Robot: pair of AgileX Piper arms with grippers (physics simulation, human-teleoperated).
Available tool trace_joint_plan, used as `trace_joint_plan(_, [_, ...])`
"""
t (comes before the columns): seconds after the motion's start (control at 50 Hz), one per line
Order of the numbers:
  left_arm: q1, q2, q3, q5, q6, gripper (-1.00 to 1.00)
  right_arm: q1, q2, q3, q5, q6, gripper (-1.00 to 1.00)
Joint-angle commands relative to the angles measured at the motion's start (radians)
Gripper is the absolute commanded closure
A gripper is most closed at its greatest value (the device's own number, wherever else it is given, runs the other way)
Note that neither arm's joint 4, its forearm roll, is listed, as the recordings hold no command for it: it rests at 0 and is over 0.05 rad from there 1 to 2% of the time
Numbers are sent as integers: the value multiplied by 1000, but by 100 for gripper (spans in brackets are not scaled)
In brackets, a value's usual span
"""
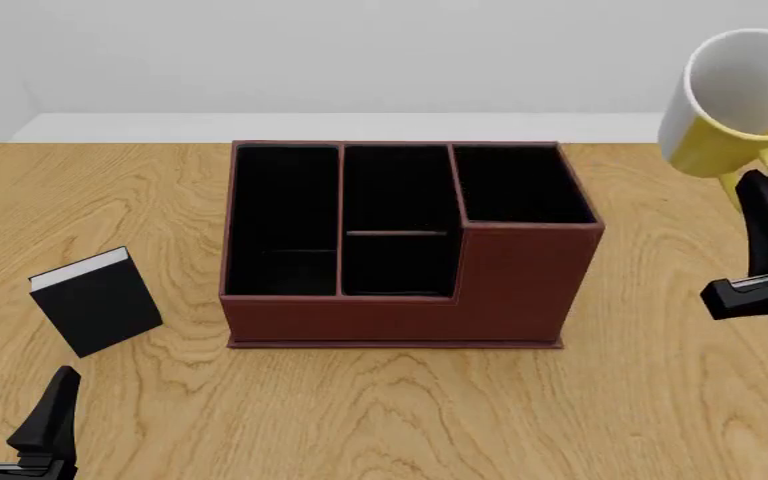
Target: Pick up the yellow and white mug and place it to the right of the caddy.
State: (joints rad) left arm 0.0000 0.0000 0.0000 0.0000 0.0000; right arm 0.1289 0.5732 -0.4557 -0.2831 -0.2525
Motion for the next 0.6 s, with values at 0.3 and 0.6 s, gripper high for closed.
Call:
trace_joint_plan(0.3, [0, 0, 0, 0, 0, -100, -69, 140, 87, -151, 51, 100])
trace_joint_plan(0.6, [0, 0, 0, 0, 0, -100, -83, 160, 122, -181, 64, 100])
